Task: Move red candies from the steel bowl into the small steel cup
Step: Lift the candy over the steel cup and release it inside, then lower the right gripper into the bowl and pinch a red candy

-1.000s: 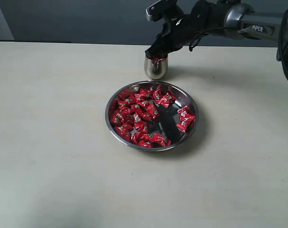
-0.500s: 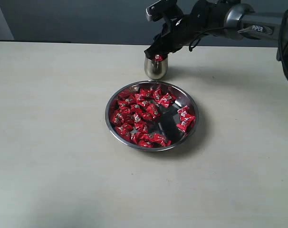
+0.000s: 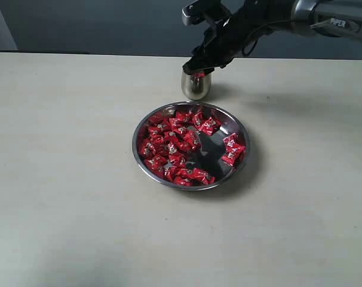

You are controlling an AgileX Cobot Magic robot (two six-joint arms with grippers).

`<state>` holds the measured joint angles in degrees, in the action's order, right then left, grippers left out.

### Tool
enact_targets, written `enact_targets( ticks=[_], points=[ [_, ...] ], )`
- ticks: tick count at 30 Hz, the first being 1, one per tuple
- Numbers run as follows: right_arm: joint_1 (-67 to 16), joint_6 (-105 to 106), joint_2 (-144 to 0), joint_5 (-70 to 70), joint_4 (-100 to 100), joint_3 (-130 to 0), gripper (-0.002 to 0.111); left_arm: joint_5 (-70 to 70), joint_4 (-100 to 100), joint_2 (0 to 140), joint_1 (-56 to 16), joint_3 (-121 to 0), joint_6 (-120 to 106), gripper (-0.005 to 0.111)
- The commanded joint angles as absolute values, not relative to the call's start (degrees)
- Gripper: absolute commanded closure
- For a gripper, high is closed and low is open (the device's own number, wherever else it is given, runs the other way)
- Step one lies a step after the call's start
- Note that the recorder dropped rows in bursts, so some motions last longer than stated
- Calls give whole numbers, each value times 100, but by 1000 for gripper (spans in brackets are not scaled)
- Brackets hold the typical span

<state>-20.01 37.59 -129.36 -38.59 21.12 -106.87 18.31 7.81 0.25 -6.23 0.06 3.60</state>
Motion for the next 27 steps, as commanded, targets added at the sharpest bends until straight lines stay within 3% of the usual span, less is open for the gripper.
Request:
enact_targets(
  ticks=[1, 6, 27],
  points=[
    [-2019, 3742, -12662, -5478, 2394, -10721, 67, 1777, 775, 0, -640, 0, 391, 106],
    [-2225, 3742, -13031, -6325, 2394, -10709, 67, 1777, 775, 0, -640, 0, 391, 106],
    [-2346, 3742, -13581, -6619, 2519, -10709, 67, 1777, 775, 0, -640, 0, 391, 106]
  ],
)
